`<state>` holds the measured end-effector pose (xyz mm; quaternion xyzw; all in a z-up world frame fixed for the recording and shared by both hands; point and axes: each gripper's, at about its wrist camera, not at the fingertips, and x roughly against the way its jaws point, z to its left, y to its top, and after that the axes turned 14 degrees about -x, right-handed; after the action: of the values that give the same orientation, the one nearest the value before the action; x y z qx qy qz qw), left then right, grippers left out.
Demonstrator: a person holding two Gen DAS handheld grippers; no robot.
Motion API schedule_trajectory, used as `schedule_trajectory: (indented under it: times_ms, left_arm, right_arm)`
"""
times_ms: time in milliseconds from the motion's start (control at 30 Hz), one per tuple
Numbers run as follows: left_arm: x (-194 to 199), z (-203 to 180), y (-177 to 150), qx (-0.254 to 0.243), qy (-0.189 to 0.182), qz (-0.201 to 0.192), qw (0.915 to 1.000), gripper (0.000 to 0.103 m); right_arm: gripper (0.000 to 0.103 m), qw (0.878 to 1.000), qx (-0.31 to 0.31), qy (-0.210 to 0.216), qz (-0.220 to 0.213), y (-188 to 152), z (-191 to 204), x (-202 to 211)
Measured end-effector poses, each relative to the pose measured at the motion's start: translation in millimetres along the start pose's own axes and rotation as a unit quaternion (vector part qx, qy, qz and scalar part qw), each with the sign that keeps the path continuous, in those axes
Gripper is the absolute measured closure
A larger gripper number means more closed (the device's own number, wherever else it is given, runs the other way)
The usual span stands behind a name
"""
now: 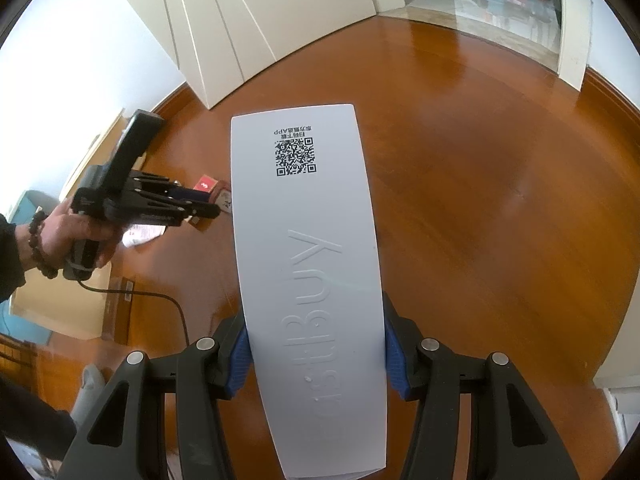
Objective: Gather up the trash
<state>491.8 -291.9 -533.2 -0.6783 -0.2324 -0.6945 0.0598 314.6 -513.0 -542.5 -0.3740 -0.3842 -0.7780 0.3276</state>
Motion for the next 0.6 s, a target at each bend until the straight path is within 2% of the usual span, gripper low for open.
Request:
schedule_trajectory:
  times_ms: [100, 133, 367, 400, 433, 467, 500, 600]
  left_arm:
    - [10, -1, 1, 0.000, 0.004, -0.001, 1.0000, 0.077]
    - [13, -2, 0, 0.002, 0.005, -0.002, 1.0000, 0.102]
    - [26, -1, 1, 0.023, 0.011, 0.009, 0.9996, 0.100]
    - [27, 0, 1, 0.027, 0.010, 0.006, 0.9996, 0.087]
    - [25, 1, 2, 0.032, 0.007, 0.006, 0.9994, 0.041]
    - [21, -1, 1, 0.038, 0.013, 0.009, 0.9992, 0.010]
    - [18, -4, 3, 0.041, 0.015, 0.008, 0.9990, 0.000]
    - [5, -20, 20, 0.023, 0.020, 0.010, 0.9995, 0.000]
  right_arm:
    - [0.046, 1.000, 0.000, 0.002, -0.002, -1, -1, 1]
    - [0.046, 1.000, 0.001, 0.002, -0.002, -1, -2, 1]
    - [0.046, 1.000, 0.000, 0.006, -0.005, 0, 1, 0]
    - [0.045, 1.000, 0.000, 0.008, -0.007, 1, 1, 1]
    - [0.045, 1.000, 0.002, 0.008, -0.008, 1, 1, 1]
    - [0.045, 1.000, 0.004, 0.007, -0.008, 1, 1, 1]
    - [0.045, 1.000, 0.004, 0.005, -0.007, 1, -1, 1]
    - [0.045, 1.000, -0.004, 0.001, -0.006, 0, -7, 2]
